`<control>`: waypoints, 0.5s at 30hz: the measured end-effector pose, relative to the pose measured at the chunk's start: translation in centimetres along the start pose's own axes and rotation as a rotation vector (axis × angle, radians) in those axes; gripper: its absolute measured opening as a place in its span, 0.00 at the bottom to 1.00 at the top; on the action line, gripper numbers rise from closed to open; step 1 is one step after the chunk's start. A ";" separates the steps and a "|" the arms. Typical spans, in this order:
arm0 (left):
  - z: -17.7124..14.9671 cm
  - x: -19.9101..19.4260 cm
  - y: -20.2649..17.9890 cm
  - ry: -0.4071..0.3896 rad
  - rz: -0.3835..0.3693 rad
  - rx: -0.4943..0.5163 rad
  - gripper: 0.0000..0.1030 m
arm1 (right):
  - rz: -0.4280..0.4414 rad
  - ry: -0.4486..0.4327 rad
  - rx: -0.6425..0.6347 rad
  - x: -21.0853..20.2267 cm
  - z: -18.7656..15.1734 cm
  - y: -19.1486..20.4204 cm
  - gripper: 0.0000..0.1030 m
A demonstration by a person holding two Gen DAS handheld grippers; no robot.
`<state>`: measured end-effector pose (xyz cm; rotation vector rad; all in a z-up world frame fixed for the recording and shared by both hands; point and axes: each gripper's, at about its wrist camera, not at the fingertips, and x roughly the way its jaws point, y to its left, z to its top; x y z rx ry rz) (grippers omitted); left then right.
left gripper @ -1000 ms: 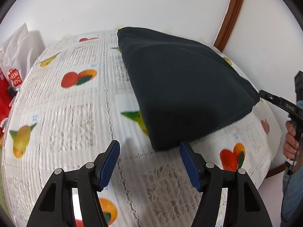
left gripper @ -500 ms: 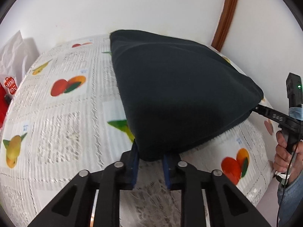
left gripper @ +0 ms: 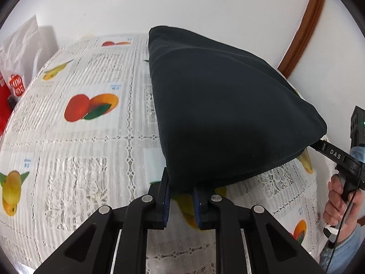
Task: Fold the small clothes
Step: 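Release the folded sweatshirt and withdraw both tools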
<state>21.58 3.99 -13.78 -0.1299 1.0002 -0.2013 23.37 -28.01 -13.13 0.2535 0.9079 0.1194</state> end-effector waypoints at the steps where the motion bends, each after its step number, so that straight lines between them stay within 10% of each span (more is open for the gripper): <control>1: -0.1 -0.1 0.0 0.008 0.005 -0.006 0.18 | -0.012 0.006 -0.002 -0.3 -0.1 0.1 0.16; 10: -2.2 -4.8 -1.7 -0.020 0.065 0.022 0.23 | -0.184 -0.006 -0.058 -6.9 -2.3 1.6 0.33; 15: -3.7 -10.2 -3.8 -0.122 0.091 0.044 0.65 | -0.206 -0.056 -0.094 -11.8 -3.3 3.9 0.48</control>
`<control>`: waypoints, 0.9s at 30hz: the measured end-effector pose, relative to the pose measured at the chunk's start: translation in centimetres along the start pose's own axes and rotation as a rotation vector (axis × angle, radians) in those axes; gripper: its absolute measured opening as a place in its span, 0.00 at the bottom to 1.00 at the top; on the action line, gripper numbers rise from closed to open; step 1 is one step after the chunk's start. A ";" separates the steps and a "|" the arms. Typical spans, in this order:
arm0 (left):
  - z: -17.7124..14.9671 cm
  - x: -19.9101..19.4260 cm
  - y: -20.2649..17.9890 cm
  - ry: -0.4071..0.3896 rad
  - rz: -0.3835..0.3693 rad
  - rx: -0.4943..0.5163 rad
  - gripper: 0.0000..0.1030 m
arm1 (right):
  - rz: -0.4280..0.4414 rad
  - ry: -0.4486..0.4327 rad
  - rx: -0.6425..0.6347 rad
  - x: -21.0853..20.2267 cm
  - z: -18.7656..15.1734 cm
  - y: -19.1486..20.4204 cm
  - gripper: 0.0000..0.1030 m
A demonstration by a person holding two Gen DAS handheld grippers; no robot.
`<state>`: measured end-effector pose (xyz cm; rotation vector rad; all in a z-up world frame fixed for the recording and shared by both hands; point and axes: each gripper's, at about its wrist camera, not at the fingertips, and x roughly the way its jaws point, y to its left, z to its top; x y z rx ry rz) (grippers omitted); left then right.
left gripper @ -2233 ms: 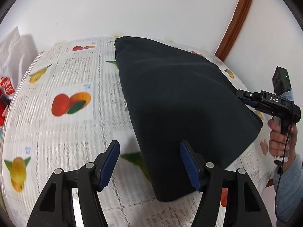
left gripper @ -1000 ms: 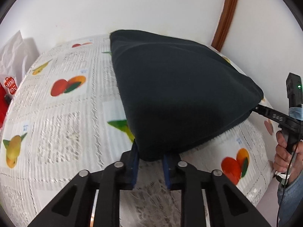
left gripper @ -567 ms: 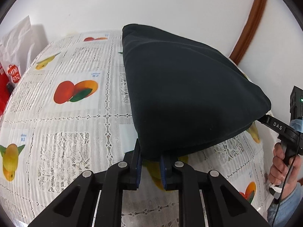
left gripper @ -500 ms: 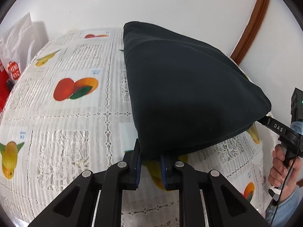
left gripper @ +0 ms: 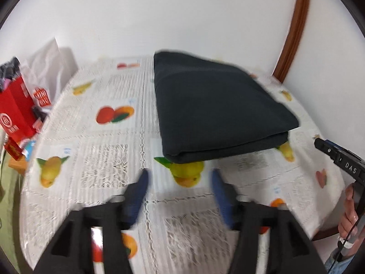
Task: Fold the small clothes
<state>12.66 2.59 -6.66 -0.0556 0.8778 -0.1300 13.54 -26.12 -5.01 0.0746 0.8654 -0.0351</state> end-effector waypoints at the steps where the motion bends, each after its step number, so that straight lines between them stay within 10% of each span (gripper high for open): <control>1: -0.3 -1.1 -0.3 -0.022 0.005 0.008 0.65 | -0.002 -0.009 -0.005 -1.1 -0.2 0.3 0.48; 8: -1.2 -7.1 -1.4 -0.104 0.030 0.016 0.70 | -0.014 -0.095 -0.039 -8.2 -1.6 1.6 0.56; 13: -2.4 -10.7 -1.8 -0.158 0.082 0.023 0.80 | -0.047 -0.189 -0.050 -13.2 -3.4 2.1 0.94; 27: -4.3 -13.7 -2.6 -0.182 0.109 0.016 0.85 | -0.117 -0.181 -0.056 -17.0 -5.9 2.4 0.96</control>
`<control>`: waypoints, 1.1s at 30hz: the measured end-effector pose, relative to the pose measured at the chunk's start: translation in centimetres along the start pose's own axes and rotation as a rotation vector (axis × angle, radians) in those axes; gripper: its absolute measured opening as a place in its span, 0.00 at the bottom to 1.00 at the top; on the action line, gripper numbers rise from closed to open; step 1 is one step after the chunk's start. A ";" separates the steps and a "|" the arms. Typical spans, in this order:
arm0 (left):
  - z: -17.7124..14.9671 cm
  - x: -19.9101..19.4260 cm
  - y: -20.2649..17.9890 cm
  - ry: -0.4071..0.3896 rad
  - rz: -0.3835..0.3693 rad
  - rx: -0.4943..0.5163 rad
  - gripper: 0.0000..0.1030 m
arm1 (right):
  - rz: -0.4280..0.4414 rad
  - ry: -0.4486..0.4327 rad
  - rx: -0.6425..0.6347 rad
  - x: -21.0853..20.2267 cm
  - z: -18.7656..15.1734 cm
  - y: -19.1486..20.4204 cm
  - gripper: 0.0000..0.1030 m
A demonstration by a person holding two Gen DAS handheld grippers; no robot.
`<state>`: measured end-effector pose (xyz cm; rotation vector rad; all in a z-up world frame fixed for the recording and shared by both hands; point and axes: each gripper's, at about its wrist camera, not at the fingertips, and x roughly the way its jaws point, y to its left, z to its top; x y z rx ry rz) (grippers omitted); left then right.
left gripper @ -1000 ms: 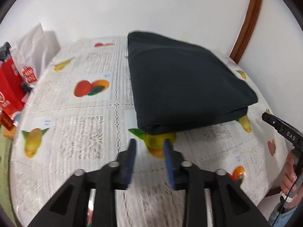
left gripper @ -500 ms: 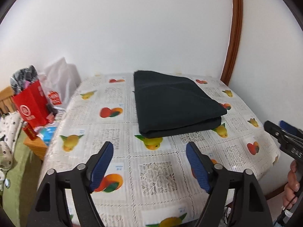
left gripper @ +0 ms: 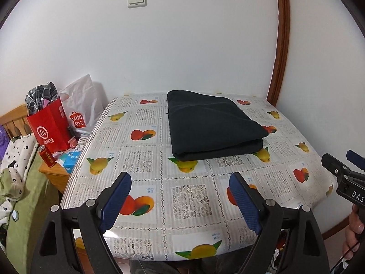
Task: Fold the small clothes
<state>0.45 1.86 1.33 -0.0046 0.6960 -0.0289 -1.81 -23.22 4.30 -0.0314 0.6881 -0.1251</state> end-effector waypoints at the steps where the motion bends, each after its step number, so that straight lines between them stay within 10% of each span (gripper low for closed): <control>1: 0.0 0.0 0.0 0.001 0.001 0.000 0.85 | 0.002 0.000 0.003 0.0 -0.1 -0.1 0.96; 33: -1.3 -1.0 0.8 0.010 0.018 -0.019 0.85 | -0.012 0.032 0.000 -0.3 -1.7 -1.1 0.96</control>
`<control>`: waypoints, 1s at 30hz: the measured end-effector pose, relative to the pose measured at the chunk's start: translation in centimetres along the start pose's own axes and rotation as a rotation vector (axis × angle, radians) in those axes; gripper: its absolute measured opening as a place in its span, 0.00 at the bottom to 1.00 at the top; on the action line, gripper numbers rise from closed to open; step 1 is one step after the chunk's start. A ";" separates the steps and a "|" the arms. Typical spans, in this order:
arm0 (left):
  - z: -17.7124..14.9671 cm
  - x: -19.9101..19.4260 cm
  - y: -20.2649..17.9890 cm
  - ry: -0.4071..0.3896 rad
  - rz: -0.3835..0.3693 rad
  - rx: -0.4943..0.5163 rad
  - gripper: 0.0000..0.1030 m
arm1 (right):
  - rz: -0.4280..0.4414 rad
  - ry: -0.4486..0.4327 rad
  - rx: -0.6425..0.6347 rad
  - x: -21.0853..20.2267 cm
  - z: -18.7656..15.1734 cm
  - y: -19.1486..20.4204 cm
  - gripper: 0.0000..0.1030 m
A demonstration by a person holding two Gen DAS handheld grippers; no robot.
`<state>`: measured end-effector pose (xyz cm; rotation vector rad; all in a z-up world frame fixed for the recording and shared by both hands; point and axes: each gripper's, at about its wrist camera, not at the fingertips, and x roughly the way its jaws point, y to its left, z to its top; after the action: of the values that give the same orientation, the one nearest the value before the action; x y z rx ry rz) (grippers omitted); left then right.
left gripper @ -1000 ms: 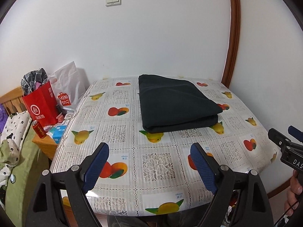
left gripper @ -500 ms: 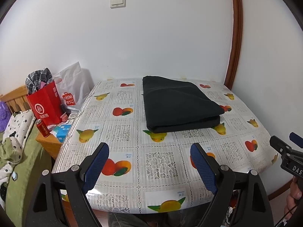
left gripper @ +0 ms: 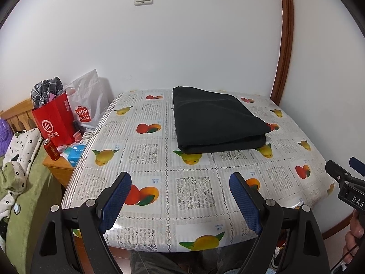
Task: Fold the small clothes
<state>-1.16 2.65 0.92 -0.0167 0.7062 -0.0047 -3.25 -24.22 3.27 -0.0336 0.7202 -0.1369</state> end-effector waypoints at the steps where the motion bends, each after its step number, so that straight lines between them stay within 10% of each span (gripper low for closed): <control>1: 0.0 0.0 0.0 -0.002 0.002 0.001 0.85 | -0.003 -0.001 0.001 0.1 0.0 0.0 0.96; 30: 0.6 0.6 0.1 0.002 0.015 -0.004 0.85 | -0.013 0.025 0.016 0.8 0.0 0.3 0.96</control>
<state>-0.33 2.79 0.94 -0.0147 0.7082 0.0113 -2.62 -24.07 2.68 -0.0214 0.7436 -0.1556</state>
